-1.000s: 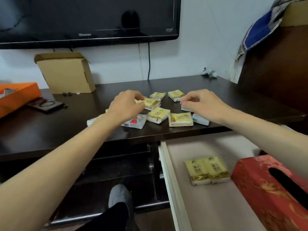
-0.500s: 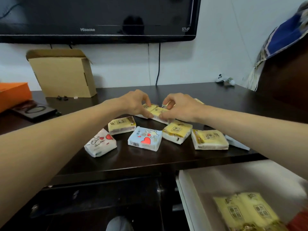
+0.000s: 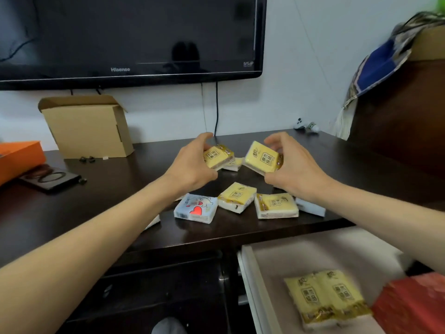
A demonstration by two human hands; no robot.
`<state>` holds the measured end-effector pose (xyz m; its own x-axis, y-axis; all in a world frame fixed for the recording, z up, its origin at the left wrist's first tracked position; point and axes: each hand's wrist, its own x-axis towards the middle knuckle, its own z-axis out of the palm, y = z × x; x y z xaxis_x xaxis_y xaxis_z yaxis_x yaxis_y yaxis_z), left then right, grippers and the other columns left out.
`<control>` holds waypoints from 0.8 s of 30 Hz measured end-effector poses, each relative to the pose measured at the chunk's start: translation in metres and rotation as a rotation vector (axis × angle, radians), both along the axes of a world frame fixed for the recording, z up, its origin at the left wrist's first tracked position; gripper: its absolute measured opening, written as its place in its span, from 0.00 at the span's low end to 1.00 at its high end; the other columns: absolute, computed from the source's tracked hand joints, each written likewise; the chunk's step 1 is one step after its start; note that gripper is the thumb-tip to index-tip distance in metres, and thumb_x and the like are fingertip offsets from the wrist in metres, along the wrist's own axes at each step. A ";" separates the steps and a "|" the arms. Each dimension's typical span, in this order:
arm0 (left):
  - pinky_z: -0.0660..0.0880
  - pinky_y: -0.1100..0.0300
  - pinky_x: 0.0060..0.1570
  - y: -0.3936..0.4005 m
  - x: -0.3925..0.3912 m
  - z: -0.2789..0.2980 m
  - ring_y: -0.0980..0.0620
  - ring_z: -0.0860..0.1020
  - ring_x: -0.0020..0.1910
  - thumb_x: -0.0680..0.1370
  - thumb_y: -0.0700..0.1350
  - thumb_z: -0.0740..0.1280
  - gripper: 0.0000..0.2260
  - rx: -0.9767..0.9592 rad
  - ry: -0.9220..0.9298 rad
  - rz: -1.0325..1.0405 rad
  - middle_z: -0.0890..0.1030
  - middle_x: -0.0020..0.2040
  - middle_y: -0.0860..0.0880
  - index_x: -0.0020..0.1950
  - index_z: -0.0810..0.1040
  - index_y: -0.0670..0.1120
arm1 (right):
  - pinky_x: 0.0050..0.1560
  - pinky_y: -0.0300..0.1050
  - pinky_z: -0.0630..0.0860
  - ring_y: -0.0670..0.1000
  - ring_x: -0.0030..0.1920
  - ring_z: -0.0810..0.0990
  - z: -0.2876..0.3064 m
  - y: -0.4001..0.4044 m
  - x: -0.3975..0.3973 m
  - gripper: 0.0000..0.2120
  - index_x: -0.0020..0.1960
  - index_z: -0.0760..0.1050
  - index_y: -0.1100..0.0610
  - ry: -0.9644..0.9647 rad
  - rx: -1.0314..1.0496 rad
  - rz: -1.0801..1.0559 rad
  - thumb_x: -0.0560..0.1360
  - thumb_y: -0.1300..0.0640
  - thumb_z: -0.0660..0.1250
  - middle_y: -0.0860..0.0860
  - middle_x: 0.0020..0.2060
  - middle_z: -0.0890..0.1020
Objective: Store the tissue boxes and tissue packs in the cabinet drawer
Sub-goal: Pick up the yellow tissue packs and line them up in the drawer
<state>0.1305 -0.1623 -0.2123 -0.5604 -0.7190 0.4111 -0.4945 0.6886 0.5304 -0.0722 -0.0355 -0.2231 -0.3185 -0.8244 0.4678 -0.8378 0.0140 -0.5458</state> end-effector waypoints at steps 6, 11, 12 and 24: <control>0.68 0.57 0.65 0.078 -0.031 0.006 0.49 0.69 0.65 0.68 0.38 0.74 0.40 -0.245 -0.185 -0.200 0.69 0.66 0.47 0.78 0.61 0.45 | 0.49 0.46 0.73 0.47 0.53 0.78 -0.012 0.095 -0.057 0.37 0.74 0.66 0.46 -0.181 -0.043 -0.170 0.69 0.49 0.78 0.44 0.53 0.75; 0.66 0.60 0.54 0.138 -0.055 -0.001 0.54 0.68 0.52 0.66 0.56 0.70 0.41 -0.184 -0.192 -0.201 0.65 0.58 0.53 0.78 0.58 0.58 | 0.50 0.51 0.77 0.46 0.52 0.78 -0.029 0.174 -0.077 0.42 0.78 0.57 0.40 -0.275 -0.038 -0.260 0.68 0.38 0.70 0.44 0.55 0.74; 0.65 0.61 0.53 0.150 -0.058 -0.005 0.55 0.67 0.51 0.65 0.58 0.68 0.40 -0.170 -0.183 -0.202 0.64 0.58 0.54 0.77 0.59 0.61 | 0.49 0.49 0.75 0.45 0.51 0.77 -0.034 0.186 -0.073 0.42 0.78 0.56 0.37 -0.249 -0.002 -0.239 0.67 0.36 0.68 0.43 0.56 0.73; 0.70 0.62 0.48 0.243 -0.078 -0.052 0.56 0.73 0.53 0.62 0.66 0.65 0.35 0.122 -0.306 -0.354 0.65 0.58 0.57 0.69 0.67 0.63 | 0.56 0.54 0.76 0.49 0.56 0.76 -0.037 0.260 -0.050 0.30 0.68 0.68 0.37 -0.015 0.362 -0.250 0.67 0.36 0.66 0.41 0.61 0.68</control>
